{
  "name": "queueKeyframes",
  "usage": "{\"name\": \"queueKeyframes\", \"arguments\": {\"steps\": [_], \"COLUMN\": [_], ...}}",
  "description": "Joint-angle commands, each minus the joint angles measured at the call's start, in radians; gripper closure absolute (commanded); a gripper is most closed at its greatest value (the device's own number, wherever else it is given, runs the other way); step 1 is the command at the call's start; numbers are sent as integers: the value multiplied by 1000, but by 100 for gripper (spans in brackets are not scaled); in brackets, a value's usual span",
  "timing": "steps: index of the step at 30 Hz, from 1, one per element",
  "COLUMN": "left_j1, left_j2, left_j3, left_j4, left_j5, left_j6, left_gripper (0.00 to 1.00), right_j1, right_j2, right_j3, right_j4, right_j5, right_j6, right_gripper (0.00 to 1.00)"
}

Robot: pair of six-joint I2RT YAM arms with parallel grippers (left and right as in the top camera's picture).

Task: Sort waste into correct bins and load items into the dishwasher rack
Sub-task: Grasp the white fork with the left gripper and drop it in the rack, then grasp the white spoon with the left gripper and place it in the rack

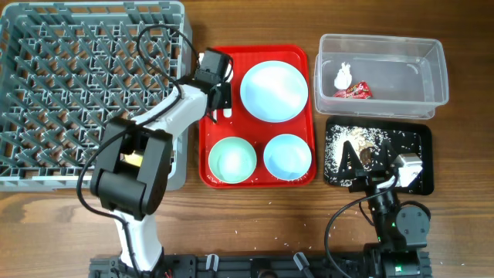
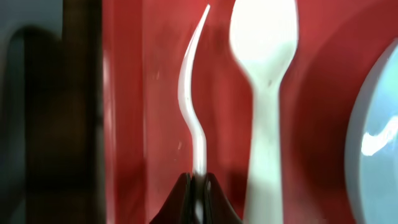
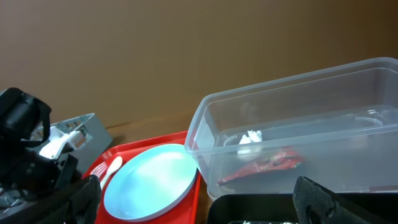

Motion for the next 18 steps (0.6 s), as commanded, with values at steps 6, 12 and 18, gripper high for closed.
{"name": "queueKeyframes", "arguments": {"steps": [6,12,18], "left_j1": [51,200,255], "left_j2": [-288,-465,-319], "left_j3": [33,32,30], "left_j4": [-241,-318,-332], "left_j5": [20,19,29], "left_j6": [-4,217,254], "left_gripper": [96,96,78], "right_j1": [-3,-3,-3], "right_j2": [-11,-11,-11], "right_j3": [-2,-2,-2], "right_j4": [8,8,8], "right_j5": [-12,-12,-12], "right_j6": [10,10,10], "right_gripper": [0,0,0]}}
